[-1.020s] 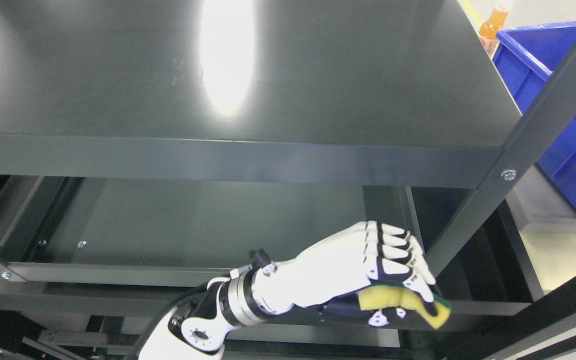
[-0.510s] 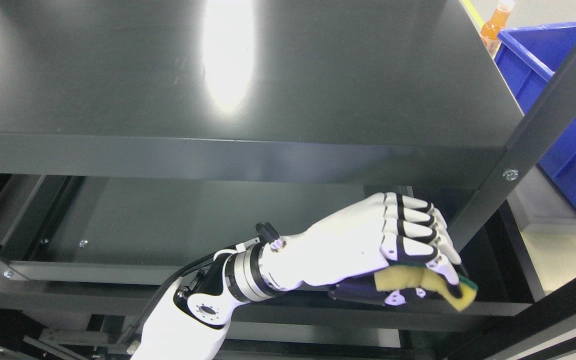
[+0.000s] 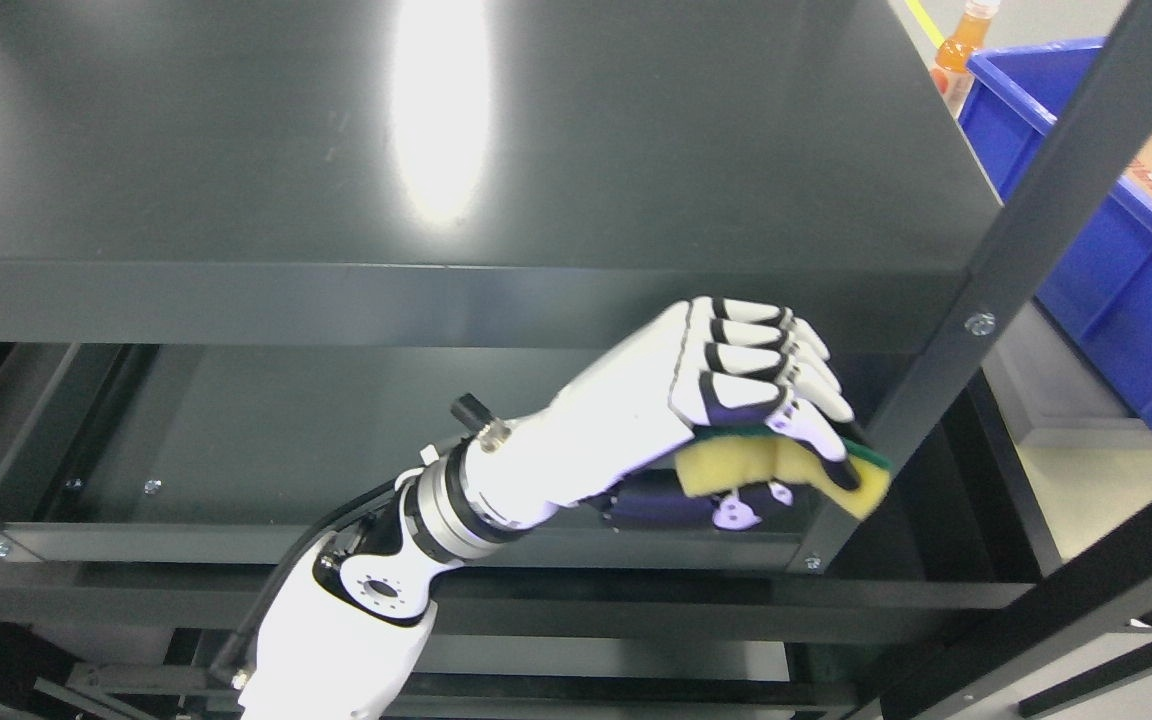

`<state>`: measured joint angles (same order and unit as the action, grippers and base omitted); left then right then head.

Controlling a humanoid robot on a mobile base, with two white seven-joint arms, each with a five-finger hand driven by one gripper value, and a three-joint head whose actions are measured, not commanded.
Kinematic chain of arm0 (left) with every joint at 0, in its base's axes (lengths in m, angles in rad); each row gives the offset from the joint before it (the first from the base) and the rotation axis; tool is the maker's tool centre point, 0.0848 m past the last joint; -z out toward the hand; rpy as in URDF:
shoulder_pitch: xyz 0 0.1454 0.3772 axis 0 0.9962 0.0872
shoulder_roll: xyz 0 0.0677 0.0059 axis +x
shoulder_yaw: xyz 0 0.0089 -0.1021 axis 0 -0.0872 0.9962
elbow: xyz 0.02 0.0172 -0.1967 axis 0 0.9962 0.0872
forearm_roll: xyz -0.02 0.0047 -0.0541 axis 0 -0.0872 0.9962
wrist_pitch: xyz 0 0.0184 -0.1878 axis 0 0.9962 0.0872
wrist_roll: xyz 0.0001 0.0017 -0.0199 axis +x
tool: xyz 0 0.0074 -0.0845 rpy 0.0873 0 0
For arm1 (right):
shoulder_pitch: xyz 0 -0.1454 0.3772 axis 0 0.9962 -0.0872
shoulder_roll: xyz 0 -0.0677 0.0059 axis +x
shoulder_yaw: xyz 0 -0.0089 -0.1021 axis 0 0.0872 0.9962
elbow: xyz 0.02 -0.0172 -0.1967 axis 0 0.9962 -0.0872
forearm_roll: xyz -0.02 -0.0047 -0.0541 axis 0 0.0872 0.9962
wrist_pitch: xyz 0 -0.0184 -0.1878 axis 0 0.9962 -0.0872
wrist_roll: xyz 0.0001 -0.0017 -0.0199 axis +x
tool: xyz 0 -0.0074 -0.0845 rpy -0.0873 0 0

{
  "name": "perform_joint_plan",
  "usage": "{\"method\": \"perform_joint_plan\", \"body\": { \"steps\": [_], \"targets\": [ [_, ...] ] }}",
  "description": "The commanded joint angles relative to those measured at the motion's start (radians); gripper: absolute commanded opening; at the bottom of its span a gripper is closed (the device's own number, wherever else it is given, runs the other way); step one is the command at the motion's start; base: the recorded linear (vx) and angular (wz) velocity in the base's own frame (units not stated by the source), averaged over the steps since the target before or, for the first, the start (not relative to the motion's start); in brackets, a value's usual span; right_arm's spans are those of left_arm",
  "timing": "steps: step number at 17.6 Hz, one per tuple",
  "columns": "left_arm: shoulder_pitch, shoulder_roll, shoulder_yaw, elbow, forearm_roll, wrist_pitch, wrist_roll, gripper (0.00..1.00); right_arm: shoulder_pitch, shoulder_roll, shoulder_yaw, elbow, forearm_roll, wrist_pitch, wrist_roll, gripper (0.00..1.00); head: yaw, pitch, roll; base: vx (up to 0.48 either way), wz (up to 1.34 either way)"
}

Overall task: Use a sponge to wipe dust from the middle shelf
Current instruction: 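Sweep the sponge across the middle shelf surface away from the post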

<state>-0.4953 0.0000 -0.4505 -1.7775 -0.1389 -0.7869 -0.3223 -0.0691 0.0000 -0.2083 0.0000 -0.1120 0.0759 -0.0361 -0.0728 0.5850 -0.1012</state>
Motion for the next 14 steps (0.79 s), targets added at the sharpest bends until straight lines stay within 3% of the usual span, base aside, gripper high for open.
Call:
{"method": "perform_joint_plan", "body": {
  "steps": [1, 7, 14],
  "targets": [
    [0.009, 0.017, 0.17, 0.0, 0.028, 0.001, 0.0, 0.0, 0.0, -0.017, 0.0, -0.017, 0.0, 0.001, -0.001, 1.0, 0.0, 0.0, 0.0, -0.038, -0.11],
    [0.035, 0.04, 0.206, 0.0, 0.082, 0.001, 0.0, 0.0, 0.0, -0.017, 0.0, -0.017, 0.0, 0.001, -0.001, 1.0, 0.0, 0.0, 0.0, -0.065, -0.15],
    [0.072, 0.26, 0.452, 0.001, 0.281, 0.001, 0.002, 0.0, 0.0, -0.017, 0.0, -0.017, 0.0, 0.001, -0.001, 1.0, 0.0, 0.0, 0.0, -0.125, -0.15]
  ]
}}
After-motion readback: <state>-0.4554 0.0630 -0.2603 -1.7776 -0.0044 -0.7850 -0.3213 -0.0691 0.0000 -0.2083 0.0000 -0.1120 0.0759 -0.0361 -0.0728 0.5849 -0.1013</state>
